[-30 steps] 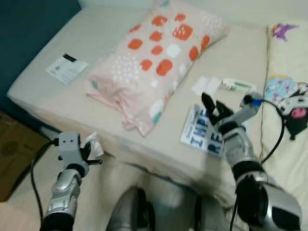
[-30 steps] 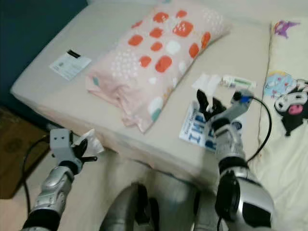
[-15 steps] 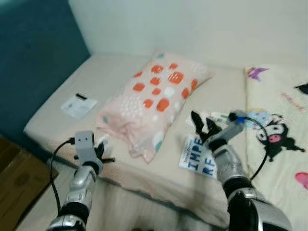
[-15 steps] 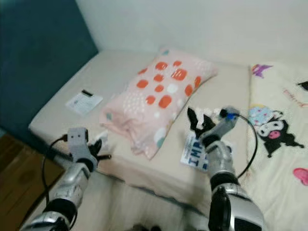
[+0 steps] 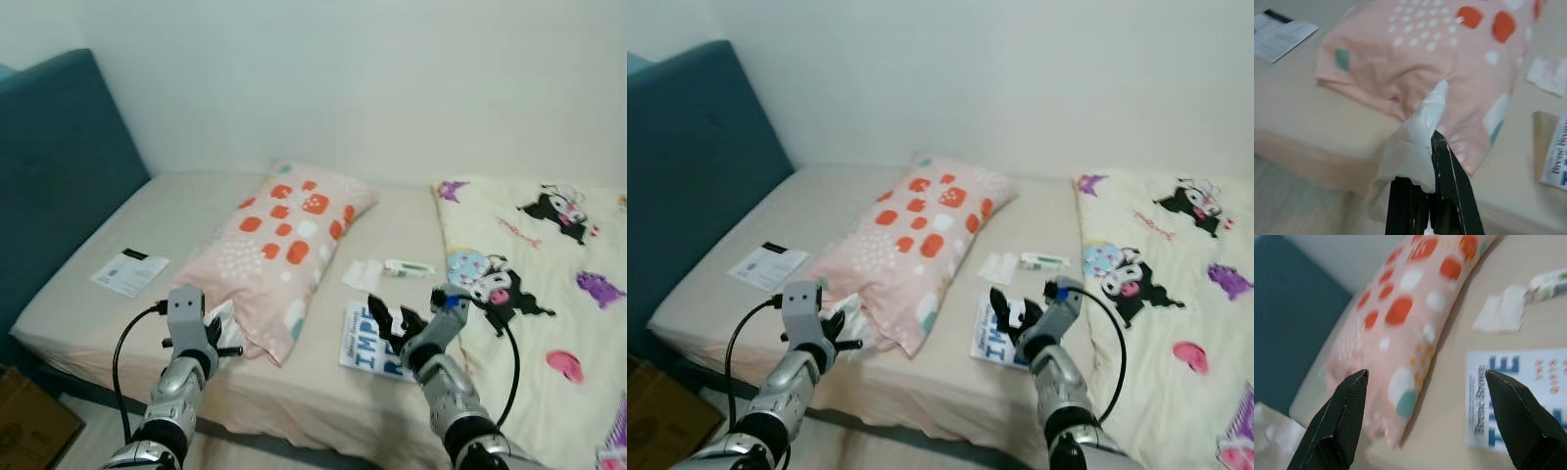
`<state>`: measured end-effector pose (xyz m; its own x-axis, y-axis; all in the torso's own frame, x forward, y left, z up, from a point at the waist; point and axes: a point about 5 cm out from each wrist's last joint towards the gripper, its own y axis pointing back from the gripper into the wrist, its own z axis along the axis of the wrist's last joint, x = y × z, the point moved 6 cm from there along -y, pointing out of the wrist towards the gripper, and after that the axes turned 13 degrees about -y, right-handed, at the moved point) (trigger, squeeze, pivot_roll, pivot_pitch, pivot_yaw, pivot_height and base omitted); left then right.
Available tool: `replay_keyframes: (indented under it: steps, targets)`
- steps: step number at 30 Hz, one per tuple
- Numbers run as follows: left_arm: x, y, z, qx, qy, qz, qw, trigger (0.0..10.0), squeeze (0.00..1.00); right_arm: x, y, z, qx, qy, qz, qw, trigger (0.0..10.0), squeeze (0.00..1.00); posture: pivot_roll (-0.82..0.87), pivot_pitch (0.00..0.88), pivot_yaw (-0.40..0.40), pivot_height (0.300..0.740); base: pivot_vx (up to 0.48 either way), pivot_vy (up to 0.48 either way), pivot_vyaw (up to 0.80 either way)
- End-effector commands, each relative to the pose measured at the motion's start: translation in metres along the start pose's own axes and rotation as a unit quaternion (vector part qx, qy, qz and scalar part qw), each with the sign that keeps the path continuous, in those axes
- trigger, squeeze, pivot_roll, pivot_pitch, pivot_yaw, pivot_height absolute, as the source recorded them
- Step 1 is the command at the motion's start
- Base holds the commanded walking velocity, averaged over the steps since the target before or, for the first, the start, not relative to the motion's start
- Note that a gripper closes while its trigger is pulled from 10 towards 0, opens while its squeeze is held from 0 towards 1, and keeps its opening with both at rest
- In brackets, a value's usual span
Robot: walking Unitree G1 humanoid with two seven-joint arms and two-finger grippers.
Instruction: Clean up the room
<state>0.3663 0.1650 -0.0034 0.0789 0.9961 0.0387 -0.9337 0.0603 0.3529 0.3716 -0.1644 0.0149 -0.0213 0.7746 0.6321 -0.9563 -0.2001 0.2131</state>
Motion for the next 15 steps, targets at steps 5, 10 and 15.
replay_keyframes:
  steps: [5,10,15]
  targets:
    - [-0.015,0.005,-0.021,0.031,-0.033,-0.031,0.998,10.0,0.00,-0.008,0.007,-0.025,0.036,-0.001,-0.024,0.999,10.0,0.00,-0.09,0.000,0.095,0.700,0.000,-0.441,0.73]
    - [-0.016,0.005,-0.025,0.039,-0.011,-0.021,0.999,10.0,0.00,-0.004,0.007,-0.031,0.043,0.004,-0.019,0.999,10.0,0.00,-0.09,0.000,0.103,0.700,0.000,-0.096,0.73]
    - [-0.017,0.005,-0.028,0.050,-0.012,-0.022,0.998,10.0,0.00,-0.003,0.006,-0.034,0.050,0.007,-0.022,0.999,10.0,0.00,-0.09,0.000,0.106,0.700,0.000,0.000,0.73]
